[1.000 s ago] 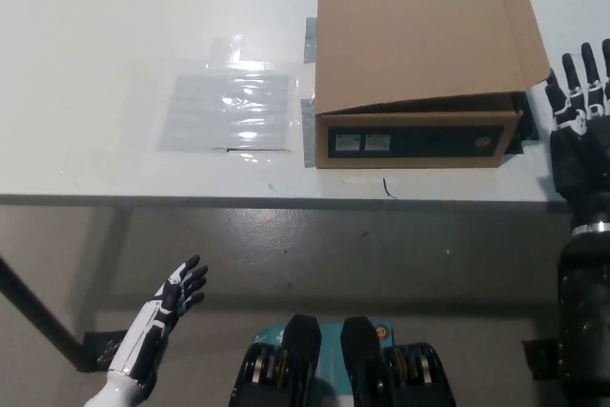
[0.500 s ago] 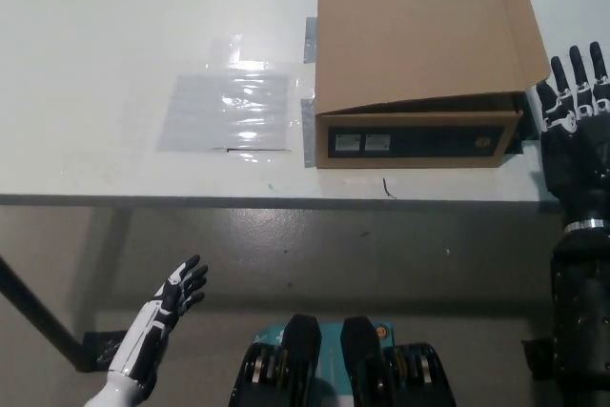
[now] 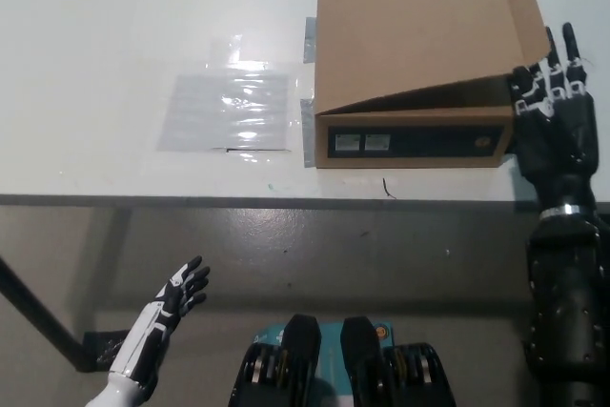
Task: A small storage box is placed at the center of the table and the robot uses its right hand to slide under its lid and push it upwards to open it
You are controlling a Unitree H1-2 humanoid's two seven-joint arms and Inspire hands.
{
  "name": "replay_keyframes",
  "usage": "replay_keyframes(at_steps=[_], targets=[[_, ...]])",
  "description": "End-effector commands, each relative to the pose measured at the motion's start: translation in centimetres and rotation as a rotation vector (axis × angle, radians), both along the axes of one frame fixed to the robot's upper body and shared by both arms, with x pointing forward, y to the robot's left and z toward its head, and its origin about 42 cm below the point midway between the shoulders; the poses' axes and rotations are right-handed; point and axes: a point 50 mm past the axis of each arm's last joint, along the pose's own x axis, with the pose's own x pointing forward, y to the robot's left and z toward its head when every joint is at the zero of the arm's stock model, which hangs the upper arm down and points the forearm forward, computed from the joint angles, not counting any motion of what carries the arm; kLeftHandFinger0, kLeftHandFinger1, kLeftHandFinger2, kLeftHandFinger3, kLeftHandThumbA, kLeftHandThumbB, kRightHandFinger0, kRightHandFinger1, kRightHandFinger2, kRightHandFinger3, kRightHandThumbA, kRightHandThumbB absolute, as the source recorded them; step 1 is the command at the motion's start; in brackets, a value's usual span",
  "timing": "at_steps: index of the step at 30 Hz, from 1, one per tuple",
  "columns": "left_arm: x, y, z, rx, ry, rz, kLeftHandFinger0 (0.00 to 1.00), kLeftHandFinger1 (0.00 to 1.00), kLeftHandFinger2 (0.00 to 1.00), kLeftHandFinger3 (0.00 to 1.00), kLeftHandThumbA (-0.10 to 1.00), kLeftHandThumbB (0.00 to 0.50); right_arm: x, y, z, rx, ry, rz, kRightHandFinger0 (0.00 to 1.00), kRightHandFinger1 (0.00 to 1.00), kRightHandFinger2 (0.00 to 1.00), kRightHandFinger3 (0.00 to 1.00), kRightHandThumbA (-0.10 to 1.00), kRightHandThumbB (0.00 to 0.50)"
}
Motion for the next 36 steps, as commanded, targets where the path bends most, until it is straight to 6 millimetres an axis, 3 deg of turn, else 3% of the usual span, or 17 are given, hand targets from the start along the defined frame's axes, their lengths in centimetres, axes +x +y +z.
replay_keyframes(at_steps=[1, 4, 7, 14, 18, 25, 36], targets=[[0.2, 0.0, 0.8, -0.004, -0.057, -0.022, 1.00, 1.00, 1.00, 1.00, 1.00, 0.312, 1.0, 2.1, 3.7, -0.008, -0.078, 0.030, 1.00, 1.00, 1.00, 1.00, 1.00, 0.292], [0.0, 0.0, 0.9, -0.007, -0.046, -0.016, 1.00, 1.00, 1.00, 1.00, 1.00, 0.335, 1.1, 3.1, 3.9, 0.011, -0.079, 0.058, 1.00, 1.00, 1.00, 1.00, 1.00, 0.294], [0.0, 0.1, 0.8, 0.004, -0.056, -0.015, 1.00, 1.00, 1.00, 1.00, 1.00, 0.303, 1.4, 3.9, 3.8, 0.020, -0.074, 0.077, 1.00, 1.00, 1.00, 1.00, 1.00, 0.303], [0.1, 0.0, 1.1, 0.008, -0.063, -0.017, 1.00, 1.00, 1.00, 1.00, 1.00, 0.303, 2.3, 6.1, 4.4, 0.036, -0.074, 0.108, 1.00, 1.00, 1.00, 1.00, 1.00, 0.327], [0.2, 0.1, 1.0, 0.018, -0.060, -0.016, 1.00, 1.00, 1.00, 1.00, 1.00, 0.330, 2.7, 8.0, 6.2, 0.030, -0.092, 0.135, 1.00, 1.00, 1.00, 1.00, 1.00, 0.311], [0.2, 0.0, 1.1, 0.011, -0.057, -0.022, 1.00, 1.00, 1.00, 1.00, 1.00, 0.319, 3.3, 11.4, 9.0, -0.040, -0.125, 0.203, 1.00, 1.00, 1.00, 1.00, 1.00, 0.303], [0.6, -0.2, 1.5, 0.014, -0.063, -0.030, 1.00, 1.00, 1.00, 1.00, 1.00, 0.331, 4.7, 18.4, 12.4, -0.299, -0.187, 0.290, 1.00, 1.00, 1.00, 1.00, 1.00, 0.303]])
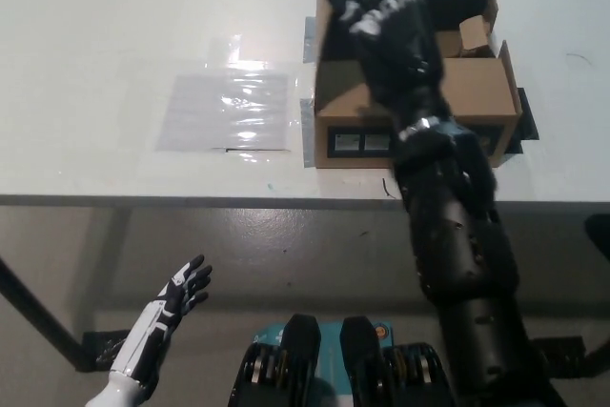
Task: A small storage box is placed at the center of the table and the robot uses its right hand to slide under its lid and push it upwards to open it
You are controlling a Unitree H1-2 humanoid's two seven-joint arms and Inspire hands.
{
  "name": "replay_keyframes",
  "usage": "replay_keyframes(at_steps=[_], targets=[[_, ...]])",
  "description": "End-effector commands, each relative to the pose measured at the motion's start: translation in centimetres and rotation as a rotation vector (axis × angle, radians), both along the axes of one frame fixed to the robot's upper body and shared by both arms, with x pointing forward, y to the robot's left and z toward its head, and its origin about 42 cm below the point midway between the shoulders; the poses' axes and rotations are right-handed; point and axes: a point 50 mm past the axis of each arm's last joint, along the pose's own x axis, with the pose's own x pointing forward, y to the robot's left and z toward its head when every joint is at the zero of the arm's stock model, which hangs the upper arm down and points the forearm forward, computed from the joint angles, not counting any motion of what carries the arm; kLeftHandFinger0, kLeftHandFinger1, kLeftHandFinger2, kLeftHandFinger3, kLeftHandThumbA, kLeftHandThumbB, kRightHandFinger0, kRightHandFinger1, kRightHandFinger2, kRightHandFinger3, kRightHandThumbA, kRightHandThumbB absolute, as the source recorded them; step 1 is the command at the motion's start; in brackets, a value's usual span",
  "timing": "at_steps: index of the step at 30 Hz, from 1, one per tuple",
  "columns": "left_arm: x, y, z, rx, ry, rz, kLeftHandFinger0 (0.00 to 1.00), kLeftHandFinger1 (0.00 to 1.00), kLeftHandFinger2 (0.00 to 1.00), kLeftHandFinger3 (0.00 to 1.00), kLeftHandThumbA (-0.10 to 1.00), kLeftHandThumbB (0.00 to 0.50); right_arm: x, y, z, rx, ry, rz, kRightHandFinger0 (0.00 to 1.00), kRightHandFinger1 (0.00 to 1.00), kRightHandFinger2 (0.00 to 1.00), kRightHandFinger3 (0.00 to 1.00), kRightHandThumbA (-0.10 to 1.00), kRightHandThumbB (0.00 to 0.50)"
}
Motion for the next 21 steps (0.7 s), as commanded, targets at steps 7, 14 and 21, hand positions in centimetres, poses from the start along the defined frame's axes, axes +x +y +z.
replay_keyframes(at_steps=[7, 14, 21], targets=[[0.7, -0.1, 1.5, 0.012, -0.059, -0.028, 1.00, 1.00, 1.00, 1.00, 1.00, 0.346, 0.5, 6.8, 3.0, -0.267, -0.117, 0.076, 1.00, 1.00, 1.00, 1.00, 1.00, 0.246], [1.2, -0.3, 1.8, 0.022, -0.068, -0.052, 1.00, 1.00, 1.00, 1.00, 1.00, 0.353, 1.5, 9.6, -0.1, -0.483, -0.096, 0.147, 1.00, 1.00, 1.00, 1.00, 1.00, 0.309], [1.4, -0.2, 2.0, 0.037, -0.075, -0.059, 1.00, 1.00, 1.00, 1.00, 1.00, 0.343, 2.7, 8.2, -4.4, -0.591, 0.018, 0.148, 1.00, 1.00, 1.00, 1.00, 1.00, 0.286]])
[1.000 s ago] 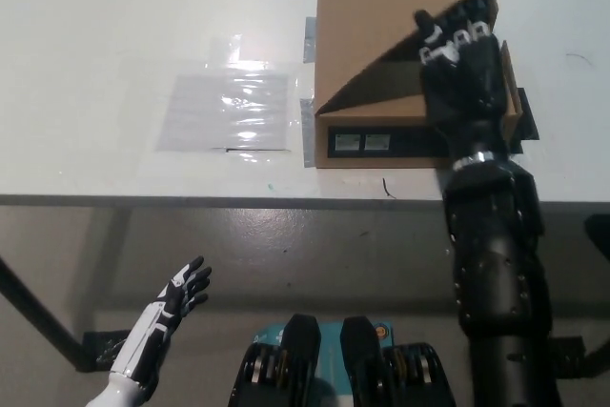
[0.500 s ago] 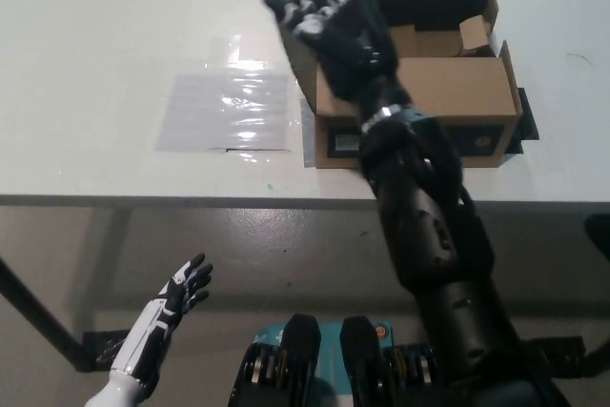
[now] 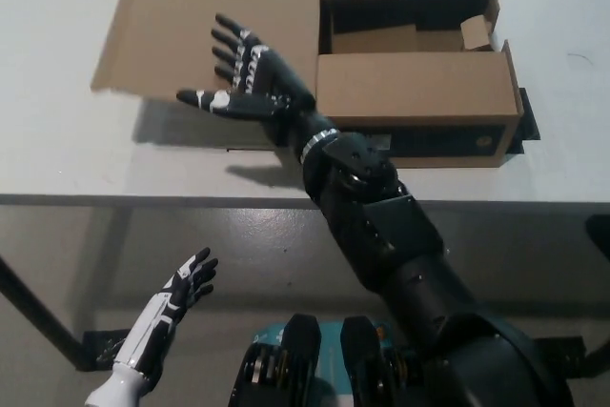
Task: A small storage box is placed at the center of the table and the robot uses its right hand to slide under its lid and push it upwards to open it
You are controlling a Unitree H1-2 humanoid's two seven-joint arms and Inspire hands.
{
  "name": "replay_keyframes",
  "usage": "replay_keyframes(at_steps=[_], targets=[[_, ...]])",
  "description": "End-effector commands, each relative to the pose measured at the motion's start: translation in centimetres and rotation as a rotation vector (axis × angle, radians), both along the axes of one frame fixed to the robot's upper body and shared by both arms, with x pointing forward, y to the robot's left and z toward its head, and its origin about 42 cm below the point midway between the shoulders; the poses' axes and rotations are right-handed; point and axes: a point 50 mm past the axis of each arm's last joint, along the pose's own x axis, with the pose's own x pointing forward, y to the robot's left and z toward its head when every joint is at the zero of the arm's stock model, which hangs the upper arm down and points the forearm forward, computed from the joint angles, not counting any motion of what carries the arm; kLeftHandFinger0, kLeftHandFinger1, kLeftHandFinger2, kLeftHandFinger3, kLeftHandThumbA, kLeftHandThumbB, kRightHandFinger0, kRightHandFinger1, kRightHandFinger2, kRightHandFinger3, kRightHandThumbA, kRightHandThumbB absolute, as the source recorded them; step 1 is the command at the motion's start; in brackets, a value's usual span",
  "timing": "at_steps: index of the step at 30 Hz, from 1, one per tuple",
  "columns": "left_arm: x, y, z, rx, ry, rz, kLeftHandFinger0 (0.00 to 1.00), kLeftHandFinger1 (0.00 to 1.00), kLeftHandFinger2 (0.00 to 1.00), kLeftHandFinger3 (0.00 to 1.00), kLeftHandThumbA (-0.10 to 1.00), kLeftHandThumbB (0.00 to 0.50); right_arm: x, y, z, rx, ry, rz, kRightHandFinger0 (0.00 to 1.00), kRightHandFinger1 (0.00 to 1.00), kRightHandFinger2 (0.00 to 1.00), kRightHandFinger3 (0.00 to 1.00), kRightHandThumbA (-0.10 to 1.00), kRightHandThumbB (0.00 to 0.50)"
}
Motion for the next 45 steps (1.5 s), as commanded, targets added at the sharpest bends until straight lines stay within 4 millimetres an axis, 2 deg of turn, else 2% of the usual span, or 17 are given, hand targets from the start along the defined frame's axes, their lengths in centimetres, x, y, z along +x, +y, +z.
replay_keyframes(at_steps=[1, 6, 10, 14, 16, 17, 18, 23, 27, 31, 32, 34, 36, 38, 41, 43, 45], targets=[[0.5, 0.1, 1.2, 0.033, -0.051, -0.029, 1.00, 1.00, 1.00, 1.00, 1.00, 0.344, 1.0, 0.0, 1.4, -0.072, -0.094, 0.024, 1.00, 1.00, 1.00, 1.00, 1.00, 0.293], [0.6, 0.2, 1.3, 0.035, -0.049, -0.035, 1.00, 1.00, 1.00, 1.00, 1.00, 0.339, 1.6, -1.9, -0.1, -0.107, -0.047, -0.004, 1.00, 1.00, 1.00, 1.00, 1.00, 0.315], [0.7, 0.1, 1.2, 0.037, -0.050, -0.038, 1.00, 1.00, 1.00, 1.00, 1.00, 0.340, 2.3, -2.5, 1.9, -0.026, -0.098, -0.029, 1.00, 1.00, 1.00, 1.00, 1.00, 0.324], [0.2, -0.2, 0.8, 0.033, -0.038, -0.038, 1.00, 1.00, 1.00, 1.00, 1.00, 0.332, 2.8, -2.8, 7.2, 0.063, -0.195, -0.043, 1.00, 1.00, 1.00, 1.00, 1.00, 0.320], [0.2, -0.4, 0.8, 0.022, -0.037, -0.040, 1.00, 1.00, 1.00, 1.00, 1.00, 0.330, 2.4, -3.3, 10.9, 0.124, -0.285, -0.045, 1.00, 1.00, 1.00, 1.00, 1.00, 0.305], [0.2, -0.4, 0.8, 0.022, -0.039, -0.040, 1.00, 1.00, 1.00, 1.00, 1.00, 0.329, 2.0, -3.6, 12.8, 0.153, -0.330, -0.038, 1.00, 1.00, 1.00, 1.00, 1.00, 0.346], [0.4, -0.4, 0.8, 0.018, -0.043, -0.042, 1.00, 1.00, 1.00, 1.00, 1.00, 0.326, 1.1, -4.3, 16.1, 0.217, -0.410, -0.024, 1.00, 1.00, 1.00, 1.00, 1.00, 0.380], [0.7, -0.3, 1.0, 0.016, -0.050, -0.039, 1.00, 1.00, 1.00, 1.00, 1.00, 0.313, -4.2, -7.8, 25.7, 0.365, -0.665, 0.003, 1.00, 1.00, 1.00, 1.00, 1.00, 0.381], [0.4, -0.2, 0.8, 0.018, -0.047, -0.032, 1.00, 1.00, 1.00, 1.00, 1.00, 0.303, -8.2, -11.9, 28.2, 0.402, -0.817, -0.015, 1.00, 1.00, 1.00, 1.00, 1.00, 0.367], [0.1, -0.1, 0.6, 0.022, -0.040, -0.025, 1.00, 1.00, 1.00, 1.00, 1.00, 0.309, -12.0, -16.6, 27.5, 0.365, -0.954, -0.094, 1.00, 1.00, 1.00, 1.00, 1.00, 0.367], [0.2, -0.1, 0.5, 0.020, -0.043, -0.022, 1.00, 1.00, 1.00, 1.00, 1.00, 0.310, -13.6, -18.7, 26.5, 0.334, -1.000, -0.130, 1.00, 1.00, 1.00, 1.00, 1.00, 0.374], [-0.1, 0.4, 0.4, 0.019, -0.039, -0.015, 1.00, 1.00, 1.00, 1.00, 1.00, 0.315, -14.7, -19.8, 25.5, 0.317, -1.021, -0.145, 1.00, 1.00, 1.00, 1.00, 1.00, 0.404], [0.0, 0.4, 0.4, 0.006, -0.039, -0.009, 1.00, 1.00, 1.00, 1.00, 1.00, 0.311, -16.7, -22.1, 23.3, 0.236, -1.091, -0.233, 1.00, 1.00, 1.00, 1.00, 1.00, 0.373], [-0.2, 0.2, 0.0, -0.010, -0.026, -0.006, 1.00, 1.00, 1.00, 1.00, 1.00, 0.313, -19.7, -24.6, 19.4, 0.119, -1.159, -0.331, 1.00, 1.00, 1.00, 1.00, 1.00, 0.351], [-0.5, 0.0, -0.3, -0.006, -0.022, -0.008, 1.00, 1.00, 1.00, 1.00, 1.00, 0.312, -22.3, -26.4, 15.4, 0.060, -1.141, -0.373, 1.00, 1.00, 1.00, 1.00, 1.00, 0.359], [-0.6, 0.3, -0.3, -0.014, -0.016, -0.004, 1.00, 1.00, 1.00, 1.00, 1.00, 0.308, -25.0, -27.7, 11.3, 0.034, -1.071, -0.405, 1.00, 1.00, 1.00, 1.00, 1.00, 0.372], [-0.3, 0.4, -0.2, -0.012, -0.006, 0.004, 1.00, 1.00, 1.00, 1.00, 1.00, 0.313, -26.4, -28.2, 9.4, 0.022, -1.032, -0.424, 1.00, 1.00, 1.00, 1.00, 1.00, 0.366]])
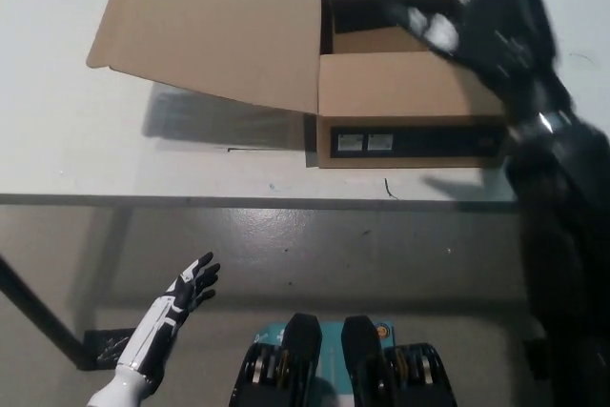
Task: A small storage box is placed at the center of the table and the robot uses its right hand to slide under its lid and push it upwards to open it
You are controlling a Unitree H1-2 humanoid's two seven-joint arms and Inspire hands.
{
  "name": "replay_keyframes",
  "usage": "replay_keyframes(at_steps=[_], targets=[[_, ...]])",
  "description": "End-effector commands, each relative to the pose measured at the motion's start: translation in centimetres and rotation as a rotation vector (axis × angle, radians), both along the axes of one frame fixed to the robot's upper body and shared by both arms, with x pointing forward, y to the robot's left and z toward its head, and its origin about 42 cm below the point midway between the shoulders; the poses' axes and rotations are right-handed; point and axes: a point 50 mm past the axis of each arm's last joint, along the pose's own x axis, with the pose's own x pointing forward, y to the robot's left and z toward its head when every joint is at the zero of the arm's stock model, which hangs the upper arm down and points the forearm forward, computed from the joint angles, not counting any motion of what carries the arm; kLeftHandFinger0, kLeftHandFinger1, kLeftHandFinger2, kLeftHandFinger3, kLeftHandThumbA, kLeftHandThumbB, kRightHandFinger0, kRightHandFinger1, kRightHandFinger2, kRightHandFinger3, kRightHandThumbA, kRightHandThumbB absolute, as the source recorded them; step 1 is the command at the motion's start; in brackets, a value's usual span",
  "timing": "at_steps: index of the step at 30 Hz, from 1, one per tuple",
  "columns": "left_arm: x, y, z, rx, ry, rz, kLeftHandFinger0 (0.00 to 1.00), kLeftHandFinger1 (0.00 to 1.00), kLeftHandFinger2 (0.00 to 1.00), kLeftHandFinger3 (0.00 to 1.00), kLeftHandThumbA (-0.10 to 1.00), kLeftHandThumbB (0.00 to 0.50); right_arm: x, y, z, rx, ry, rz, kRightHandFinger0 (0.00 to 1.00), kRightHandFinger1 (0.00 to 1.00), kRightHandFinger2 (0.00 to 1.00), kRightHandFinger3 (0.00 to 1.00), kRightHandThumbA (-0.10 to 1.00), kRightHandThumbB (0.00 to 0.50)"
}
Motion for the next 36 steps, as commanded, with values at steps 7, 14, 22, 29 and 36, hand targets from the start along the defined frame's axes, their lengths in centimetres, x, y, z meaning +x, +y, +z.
replay_keyframes(at_steps=[7, 14, 22, 29, 36], targets=[[-0.4, 0.4, 0.5, -0.033, -0.035, 0.013, 1.00, 1.00, 1.00, 1.00, 1.00, 0.311, -21.5, -7.6, -4.8, -0.125, -0.247, -0.202, 1.00, 1.00, 1.00, 1.00, 1.00, 0.382], [-0.9, 0.4, 0.2, -0.043, -0.033, 0.015, 1.00, 1.00, 1.00, 1.00, 1.00, 0.317, -21.1, -7.3, -11.7, -0.134, -0.001, -0.252, 1.00, 1.00, 1.00, 1.00, 1.00, 0.348], [-0.9, 0.3, 0.2, -0.051, -0.046, 0.019, 1.00, 1.00, 1.00, 1.00, 1.00, 0.306, -18.7, -6.1, -17.3, -0.172, 0.133, -0.276, 1.00, 1.00, 1.00, 1.00, 1.00, 0.326], [-0.4, 0.4, 1.0, -0.048, -0.056, 0.024, 1.00, 1.00, 1.00, 1.00, 1.00, 0.309, -17.2, -5.6, -19.5, -0.220, 0.210, -0.275, 1.00, 1.00, 1.00, 1.00, 1.00, 0.320], [-0.8, 0.4, 0.4, -0.048, -0.055, 0.015, 1.00, 1.00, 1.00, 1.00, 1.00, 0.315, -17.0, -6.0, -22.1, -0.293, 0.272, -0.297, 1.00, 1.00, 1.00, 1.00, 1.00, 0.287]])
